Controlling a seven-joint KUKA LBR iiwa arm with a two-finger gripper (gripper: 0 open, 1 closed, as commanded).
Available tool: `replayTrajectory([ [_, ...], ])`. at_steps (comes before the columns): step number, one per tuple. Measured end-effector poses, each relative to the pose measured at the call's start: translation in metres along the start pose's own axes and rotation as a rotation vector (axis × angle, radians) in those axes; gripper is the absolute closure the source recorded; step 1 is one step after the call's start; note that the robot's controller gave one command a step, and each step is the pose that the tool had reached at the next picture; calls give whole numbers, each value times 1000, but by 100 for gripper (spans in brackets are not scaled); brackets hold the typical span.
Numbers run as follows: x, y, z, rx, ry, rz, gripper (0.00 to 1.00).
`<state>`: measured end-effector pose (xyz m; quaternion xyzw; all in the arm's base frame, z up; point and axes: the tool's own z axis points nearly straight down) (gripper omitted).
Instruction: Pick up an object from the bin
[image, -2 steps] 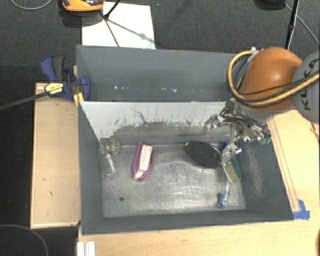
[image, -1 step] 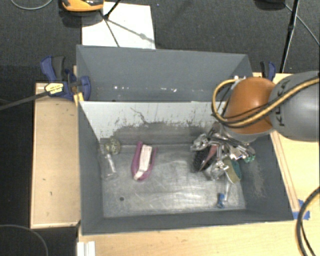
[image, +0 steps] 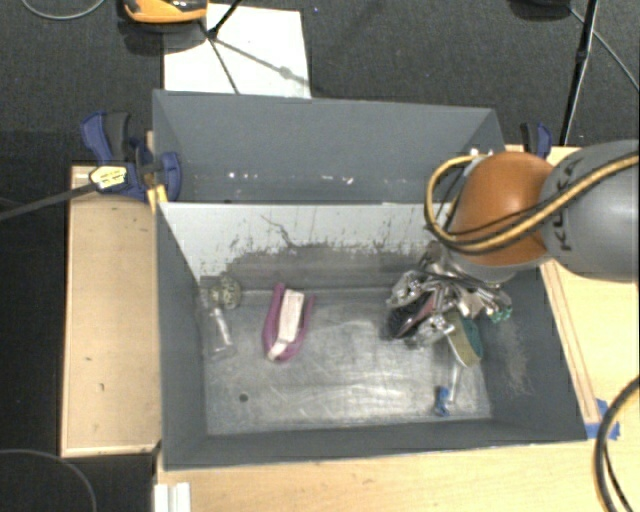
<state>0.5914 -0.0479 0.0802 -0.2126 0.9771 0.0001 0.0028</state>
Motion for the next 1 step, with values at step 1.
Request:
replayTrajectory([
  [1, 9, 22, 3, 12, -14, -337, 100],
])
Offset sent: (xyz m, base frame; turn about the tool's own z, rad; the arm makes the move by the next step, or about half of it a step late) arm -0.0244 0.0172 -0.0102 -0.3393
